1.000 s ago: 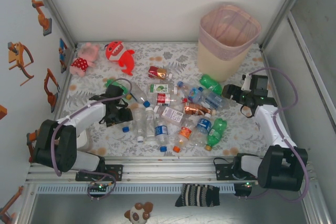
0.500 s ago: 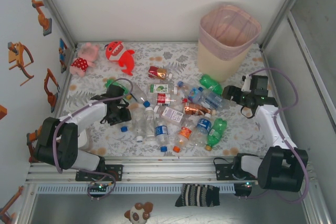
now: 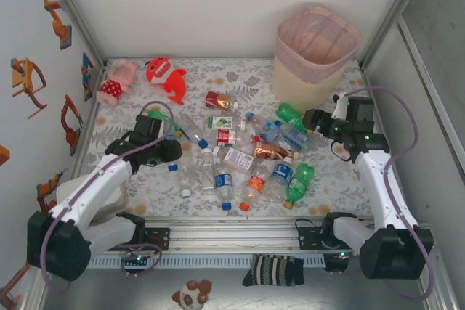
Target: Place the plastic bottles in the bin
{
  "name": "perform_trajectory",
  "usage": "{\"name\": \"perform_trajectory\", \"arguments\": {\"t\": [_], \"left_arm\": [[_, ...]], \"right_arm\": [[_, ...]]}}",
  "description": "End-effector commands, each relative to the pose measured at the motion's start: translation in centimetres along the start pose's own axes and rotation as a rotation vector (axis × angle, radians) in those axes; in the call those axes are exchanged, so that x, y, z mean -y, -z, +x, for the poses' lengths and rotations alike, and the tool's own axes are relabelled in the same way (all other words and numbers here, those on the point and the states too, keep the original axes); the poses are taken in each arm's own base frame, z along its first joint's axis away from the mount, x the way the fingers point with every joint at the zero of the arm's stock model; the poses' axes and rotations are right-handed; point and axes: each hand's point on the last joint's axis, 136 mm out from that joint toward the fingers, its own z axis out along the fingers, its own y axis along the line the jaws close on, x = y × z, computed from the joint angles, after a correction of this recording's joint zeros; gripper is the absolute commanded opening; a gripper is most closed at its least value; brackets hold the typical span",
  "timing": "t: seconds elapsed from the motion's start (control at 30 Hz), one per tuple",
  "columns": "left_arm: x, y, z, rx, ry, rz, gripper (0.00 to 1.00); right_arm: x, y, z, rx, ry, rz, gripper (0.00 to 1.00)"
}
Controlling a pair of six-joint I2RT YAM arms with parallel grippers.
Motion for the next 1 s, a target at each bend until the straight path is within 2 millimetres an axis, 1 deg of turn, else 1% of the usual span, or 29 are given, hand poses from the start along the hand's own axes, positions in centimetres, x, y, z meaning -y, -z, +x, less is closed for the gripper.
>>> {"name": "perform_trajectory", "arguments": {"t": [0.0, 0.1, 0.2, 0.3, 0.37, 0.4, 0.43, 0.5, 0.57, 0.7, 0.97], "left_arm": [[4.9, 2.9, -2.3, 0.104, -0.119, 0.204, 0.45], [8.2, 4.6, -3.2, 0.165, -0.192, 0.331, 0.45], [10.8, 5.7, -3.5, 0.197, -0.261, 0.417, 0.45], [13.1, 5.9, -3.3, 0.199, -0.324, 0.476, 0.45], [14.4, 5.8, -3.0, 0.192, -0.364, 0.504, 0.45], [15.1, 5.7, -2.8, 0.187, -0.384, 0.515, 0.45], [15.7, 5.7, -2.6, 0.185, -0.402, 0.524, 0.44], [16.9, 5.6, -2.4, 0.18, -0.434, 0.544, 0.44], [18.0, 5.8, -2.3, 0.182, -0.456, 0.566, 0.45], [19.7, 6.2, -2.4, 0.2, -0.48, 0.597, 0.45], [21.7, 7.3, -2.0, 0.22, -0.505, 0.648, 0.45]], "right_arm": [[-4.0, 0.8, -0.6, 0.021, 0.013, -0.081, 0.8], [-7.4, 0.2, 0.1, 0.003, 0.049, -0.145, 0.8], [-11.0, -0.4, 0.8, -0.029, 0.079, -0.202, 0.79], [-14.8, -0.5, 1.3, -0.047, 0.13, -0.251, 0.8], [-16.9, -0.6, 1.4, -0.052, 0.165, -0.273, 0.79], [-18.4, -0.4, 1.6, -0.057, 0.187, -0.297, 0.79], [-19.2, -0.4, 1.7, -0.06, 0.2, -0.309, 0.8], [-21.7, -0.3, 2.2, -0.075, 0.231, -0.347, 0.79], [-23.4, -0.4, 2.7, -0.088, 0.253, -0.37, 0.79], [-25.7, -0.7, 3.6, -0.101, 0.268, -0.401, 0.79], [-27.9, -2.2, 6.8, -0.179, 0.278, -0.458, 0.79]]}}
